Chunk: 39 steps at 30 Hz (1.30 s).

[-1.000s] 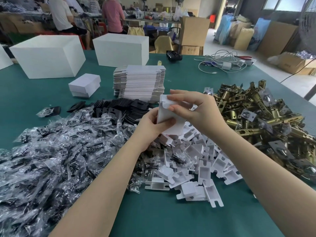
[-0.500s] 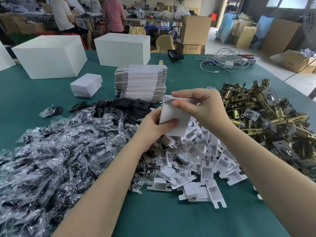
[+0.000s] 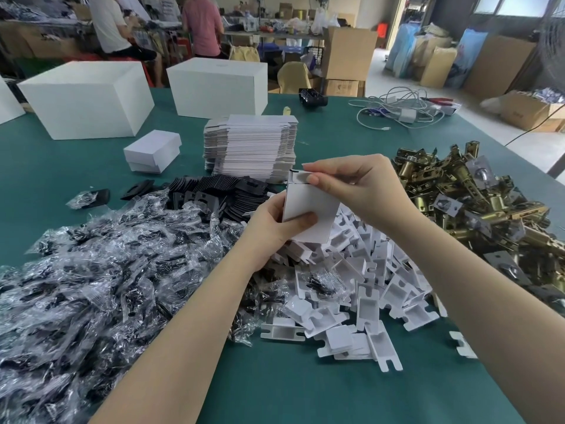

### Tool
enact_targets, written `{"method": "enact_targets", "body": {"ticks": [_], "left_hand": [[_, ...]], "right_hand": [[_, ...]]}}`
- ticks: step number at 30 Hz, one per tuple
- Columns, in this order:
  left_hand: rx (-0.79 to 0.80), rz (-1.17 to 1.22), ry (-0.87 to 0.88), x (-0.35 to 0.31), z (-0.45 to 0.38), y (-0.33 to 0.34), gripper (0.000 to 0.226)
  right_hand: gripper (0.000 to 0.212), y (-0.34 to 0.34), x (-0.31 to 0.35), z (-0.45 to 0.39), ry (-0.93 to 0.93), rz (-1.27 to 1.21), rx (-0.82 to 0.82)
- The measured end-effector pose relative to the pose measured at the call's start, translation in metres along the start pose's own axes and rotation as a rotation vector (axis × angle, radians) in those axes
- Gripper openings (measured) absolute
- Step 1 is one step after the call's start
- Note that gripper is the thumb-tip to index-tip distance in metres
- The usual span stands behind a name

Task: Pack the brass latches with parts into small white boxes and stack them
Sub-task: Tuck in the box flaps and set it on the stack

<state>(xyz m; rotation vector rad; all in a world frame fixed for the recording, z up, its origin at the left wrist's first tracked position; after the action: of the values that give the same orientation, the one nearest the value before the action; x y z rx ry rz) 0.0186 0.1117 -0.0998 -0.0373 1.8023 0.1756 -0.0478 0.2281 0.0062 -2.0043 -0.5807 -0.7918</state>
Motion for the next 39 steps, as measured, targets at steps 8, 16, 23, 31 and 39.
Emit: {"method": "enact_targets", "body": {"ticks": [8, 16, 23, 31, 39], "left_hand": [[0.022, 0.019, 0.007, 0.000, 0.000, 0.001, 0.030], [0.023, 0.021, 0.006, 0.001, 0.001, -0.001, 0.031], [0.006, 0.011, -0.010, 0.000, 0.002, 0.000, 0.033], [-0.056, -0.008, -0.032, 0.000, 0.003, -0.003, 0.037], [-0.255, -0.037, 0.051, -0.041, 0.006, -0.018, 0.045]], "right_hand": [[0.025, -0.003, 0.004, 0.000, -0.018, 0.067, 0.044], [0.020, 0.003, 0.008, 0.003, -0.068, 0.229, -0.004], [0.032, 0.008, -0.002, 0.012, -0.002, 0.170, 0.171], [0.053, 0.013, -0.020, 0.036, 0.081, 0.161, 0.032], [0.045, 0.020, -0.024, 0.091, 0.160, 0.100, -0.439]]}}
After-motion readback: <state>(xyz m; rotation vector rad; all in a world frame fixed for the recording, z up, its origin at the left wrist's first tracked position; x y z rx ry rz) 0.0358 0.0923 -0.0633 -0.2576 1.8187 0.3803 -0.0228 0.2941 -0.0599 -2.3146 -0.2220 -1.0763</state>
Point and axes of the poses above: each hand's wrist, its own z-axis away from the middle knuckle, its own y-axis out of the palm, x = y × z, the point moved 7 cm from there along -z, towards the middle knuckle, and after that the axes turned 14 degrees about x, right-handed, at the moved point
